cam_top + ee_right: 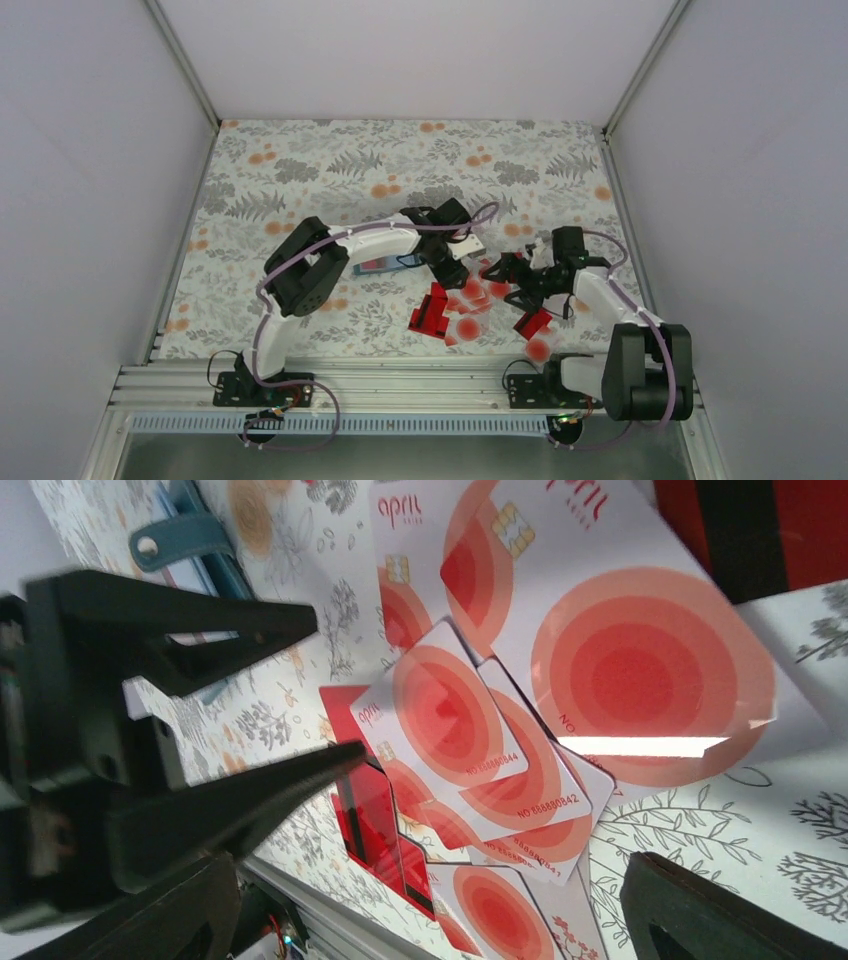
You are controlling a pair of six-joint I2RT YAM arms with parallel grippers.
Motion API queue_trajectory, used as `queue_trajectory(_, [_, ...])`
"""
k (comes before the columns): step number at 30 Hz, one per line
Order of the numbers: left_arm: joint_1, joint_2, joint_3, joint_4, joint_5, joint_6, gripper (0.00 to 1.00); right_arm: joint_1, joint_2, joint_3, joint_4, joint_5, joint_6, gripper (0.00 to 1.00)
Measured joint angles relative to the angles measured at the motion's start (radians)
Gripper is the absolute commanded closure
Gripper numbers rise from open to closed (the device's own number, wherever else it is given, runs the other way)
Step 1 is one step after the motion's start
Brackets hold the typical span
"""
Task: Put the credit cards into the card holder
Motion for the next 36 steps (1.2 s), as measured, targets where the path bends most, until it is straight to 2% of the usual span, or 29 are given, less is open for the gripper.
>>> queue_trajectory(6, [0.030,-0.011,-0.021,0.030,0.056,-0.048,0.40,0.033,0.050,-0.029,0.050,-0.027,0.007,0.09])
queue_trajectory(8, [0.029,-0.013,-0.032,0.032,0.071,-0.056,0.43,0.044,0.077,-0.032,0.069,-0.031,0.008,0.12])
queue_trajectory(18, [0.026,-0.013,-0.077,0.063,0.106,-0.101,0.52,0.077,0.146,-0.052,0.122,-0.027,-0.007,0.18])
queue_trajectory(27, [0.028,-0.011,-0.089,0.088,0.131,-0.126,0.58,0.081,0.204,-0.081,0.240,-0.144,-0.011,0.19])
queue_trajectory(36, [0.053,-0.011,-0.132,0.159,0.225,-0.164,0.61,0.081,0.209,-0.130,0.333,-0.237,0.019,0.22])
